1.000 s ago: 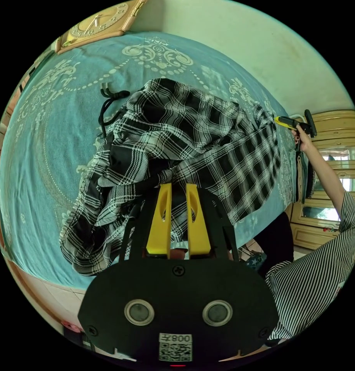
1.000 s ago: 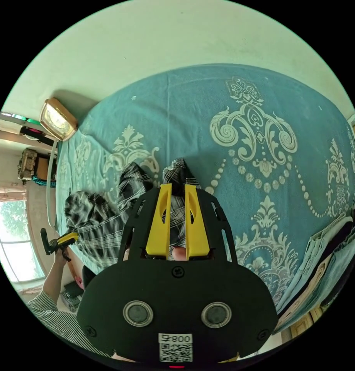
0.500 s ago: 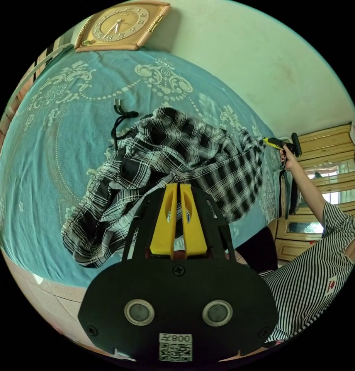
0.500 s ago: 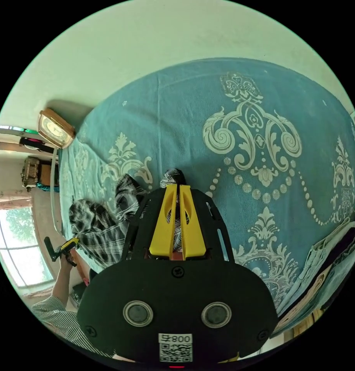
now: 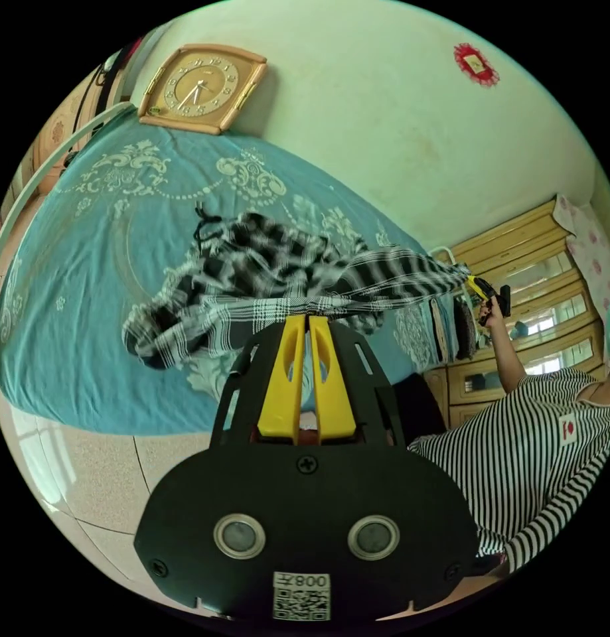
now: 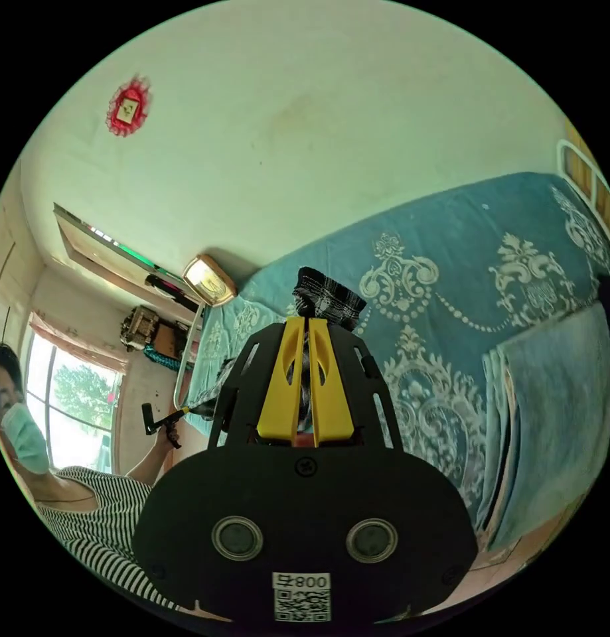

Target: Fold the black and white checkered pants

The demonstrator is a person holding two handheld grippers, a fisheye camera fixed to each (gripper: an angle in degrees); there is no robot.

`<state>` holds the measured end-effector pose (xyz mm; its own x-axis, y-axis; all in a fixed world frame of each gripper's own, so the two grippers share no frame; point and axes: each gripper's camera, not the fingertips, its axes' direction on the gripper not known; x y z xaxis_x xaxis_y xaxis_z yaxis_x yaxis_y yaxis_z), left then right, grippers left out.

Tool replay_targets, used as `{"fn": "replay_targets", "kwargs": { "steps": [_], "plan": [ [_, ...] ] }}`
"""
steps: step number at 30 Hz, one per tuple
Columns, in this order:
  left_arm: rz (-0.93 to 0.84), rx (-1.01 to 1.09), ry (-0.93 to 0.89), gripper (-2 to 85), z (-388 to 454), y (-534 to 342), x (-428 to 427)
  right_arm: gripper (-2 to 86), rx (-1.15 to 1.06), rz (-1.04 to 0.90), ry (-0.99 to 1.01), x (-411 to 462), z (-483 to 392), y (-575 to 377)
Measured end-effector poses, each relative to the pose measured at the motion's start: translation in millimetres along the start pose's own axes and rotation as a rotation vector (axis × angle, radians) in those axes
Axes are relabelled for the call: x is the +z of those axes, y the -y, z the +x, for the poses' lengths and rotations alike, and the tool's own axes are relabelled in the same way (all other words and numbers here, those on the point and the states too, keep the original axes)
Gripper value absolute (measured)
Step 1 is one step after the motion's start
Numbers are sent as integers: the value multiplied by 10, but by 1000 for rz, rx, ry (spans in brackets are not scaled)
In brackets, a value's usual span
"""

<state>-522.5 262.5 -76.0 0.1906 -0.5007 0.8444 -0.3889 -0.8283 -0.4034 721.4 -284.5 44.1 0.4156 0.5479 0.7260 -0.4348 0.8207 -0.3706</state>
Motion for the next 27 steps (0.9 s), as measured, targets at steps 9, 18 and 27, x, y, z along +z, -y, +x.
{"fn": "replay_targets", "kwargs": {
  "steps": [9, 18, 27],
  "plan": [
    [-258, -172, 48, 18, -1065, -913, 749, 4, 605, -220, -45, -69, 1745, -1859],
    [-32, -104, -127, 49, -1839, -854, 872, 11, 525, -107, -198, -509, 1561, -1934],
    [-101, 131, -245, 87, -2223, 60, 2261, 52, 186, -128, 13, 211, 755, -1106]
  ]
}}
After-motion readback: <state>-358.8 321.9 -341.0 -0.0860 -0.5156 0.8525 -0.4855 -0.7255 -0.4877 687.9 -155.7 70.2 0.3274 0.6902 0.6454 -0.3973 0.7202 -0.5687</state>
